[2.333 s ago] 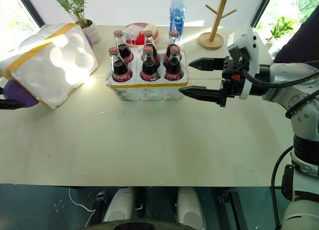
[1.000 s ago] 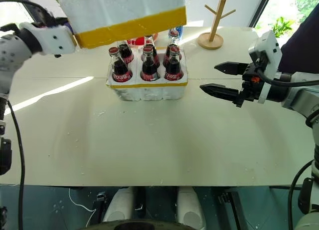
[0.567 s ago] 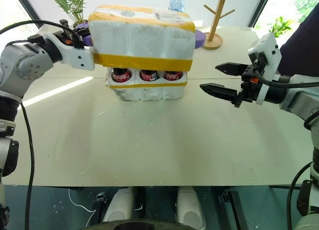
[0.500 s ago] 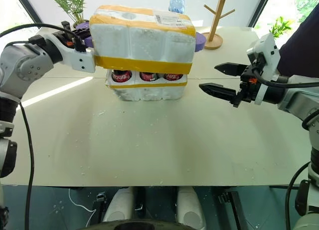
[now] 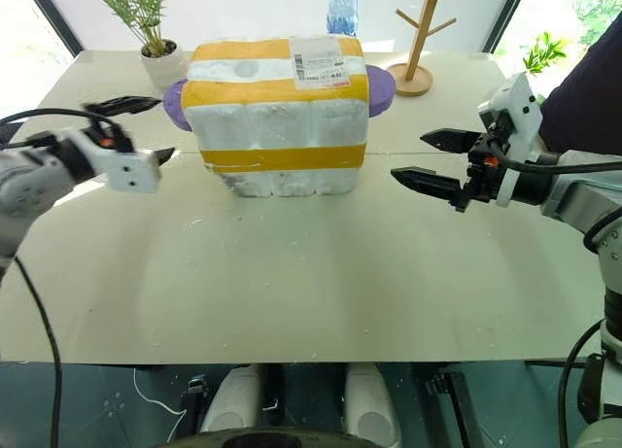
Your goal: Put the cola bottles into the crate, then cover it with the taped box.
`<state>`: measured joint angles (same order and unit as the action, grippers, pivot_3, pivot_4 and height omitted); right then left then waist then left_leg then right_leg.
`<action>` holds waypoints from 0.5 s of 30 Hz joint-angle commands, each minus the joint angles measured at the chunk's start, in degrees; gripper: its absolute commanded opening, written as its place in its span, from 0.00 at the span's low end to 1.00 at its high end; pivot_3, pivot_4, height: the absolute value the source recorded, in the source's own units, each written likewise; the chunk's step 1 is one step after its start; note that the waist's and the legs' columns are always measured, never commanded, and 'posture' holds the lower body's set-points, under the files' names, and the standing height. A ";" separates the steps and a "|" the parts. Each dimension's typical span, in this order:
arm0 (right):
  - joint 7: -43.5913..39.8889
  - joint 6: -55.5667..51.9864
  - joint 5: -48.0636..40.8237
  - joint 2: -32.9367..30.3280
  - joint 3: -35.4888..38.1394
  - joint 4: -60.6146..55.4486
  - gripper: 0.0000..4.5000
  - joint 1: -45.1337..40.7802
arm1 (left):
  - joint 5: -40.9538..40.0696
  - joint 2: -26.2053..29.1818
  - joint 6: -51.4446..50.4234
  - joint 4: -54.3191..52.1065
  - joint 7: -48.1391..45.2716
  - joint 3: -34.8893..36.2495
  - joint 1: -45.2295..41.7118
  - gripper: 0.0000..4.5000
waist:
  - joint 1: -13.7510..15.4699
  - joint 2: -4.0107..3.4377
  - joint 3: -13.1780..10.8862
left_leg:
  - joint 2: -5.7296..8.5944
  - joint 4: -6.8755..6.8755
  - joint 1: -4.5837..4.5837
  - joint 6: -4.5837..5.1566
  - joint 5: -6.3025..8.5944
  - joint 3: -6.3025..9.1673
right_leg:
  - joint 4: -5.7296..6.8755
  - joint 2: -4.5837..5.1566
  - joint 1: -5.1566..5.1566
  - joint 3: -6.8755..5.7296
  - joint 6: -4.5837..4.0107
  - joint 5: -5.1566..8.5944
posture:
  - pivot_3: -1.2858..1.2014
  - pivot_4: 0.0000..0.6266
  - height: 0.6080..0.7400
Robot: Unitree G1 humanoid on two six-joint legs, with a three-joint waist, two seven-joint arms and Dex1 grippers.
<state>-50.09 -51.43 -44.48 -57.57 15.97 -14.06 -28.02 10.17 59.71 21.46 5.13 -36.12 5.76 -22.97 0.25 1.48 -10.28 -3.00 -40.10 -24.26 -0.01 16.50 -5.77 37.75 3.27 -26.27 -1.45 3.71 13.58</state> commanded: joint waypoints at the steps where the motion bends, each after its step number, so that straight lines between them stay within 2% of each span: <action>1: -2.95 3.26 2.26 -1.90 0.41 3.37 1.00 -1.13 | -17.96 1.40 -14.18 -6.54 -8.90 11.12 5.50 0.95 | -0.03 0.00 0.00 | 0.00 0.00 0.03 0.00 0.00 0.00 | 0.00 0.01 0.03 0.00 0.00 0.00 | 0.52 0.24 1.00; 3: -5.10 4.58 3.58 -2.46 -0.90 6.09 1.00 -2.62 | -34.44 2.08 -37.36 -8.97 -13.63 17.96 7.02 0.95 | 0.15 0.00 0.00 | 0.01 0.00 0.06 0.00 0.00 0.00 | 0.01 0.01 0.06 -0.01 0.00 0.00 | 0.52 0.24 1.00; 5: -7.27 5.68 4.43 -2.43 -2.45 8.73 1.00 -4.99 | -47.48 4.50 -54.15 -7.12 -18.66 23.54 5.58 0.95 | 0.07 0.00 0.00 | -0.01 -0.01 0.07 -0.02 -0.01 0.03 | 0.03 -0.01 0.06 -0.01 0.01 0.01 | 0.52 0.24 1.00; 8: -10.26 6.65 5.11 -1.59 -4.82 12.00 1.00 -8.86 | -57.02 10.77 -67.97 -3.85 -28.33 27.16 4.52 0.95 | -0.27 -0.02 -0.01 | 0.01 -0.01 0.07 -0.02 -0.01 0.02 | 0.03 -0.04 0.04 -0.01 0.01 0.01 | 0.52 0.24 1.00; 11: -12.86 7.64 6.08 -0.85 -7.10 14.17 1.00 -11.34 | -57.79 15.31 -70.88 -2.94 -34.08 26.71 4.97 0.95 | -0.45 -0.05 -0.01 | 0.05 0.05 0.10 -0.01 -0.01 0.03 | 0.01 -0.03 0.06 -0.01 0.02 0.04 | 0.52 0.24 1.00; 15: -14.98 9.16 7.87 0.43 -9.55 16.53 1.00 -13.89 | -53.19 17.70 -66.09 -2.90 -37.15 24.01 5.39 0.95 | -0.85 -0.06 -0.01 | 0.07 0.08 0.12 -0.02 -0.01 0.02 | 0.01 -0.05 0.06 -0.01 0.00 0.05 | 0.52 0.24 1.00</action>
<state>-64.02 -43.49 -37.17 -57.27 5.90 1.91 -39.85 -44.88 76.06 -47.00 2.20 -72.02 29.90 -17.54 -0.60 1.42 -10.29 -2.93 -40.03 -24.15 -0.03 16.49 -5.76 37.77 3.22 -26.22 -1.45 3.71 13.63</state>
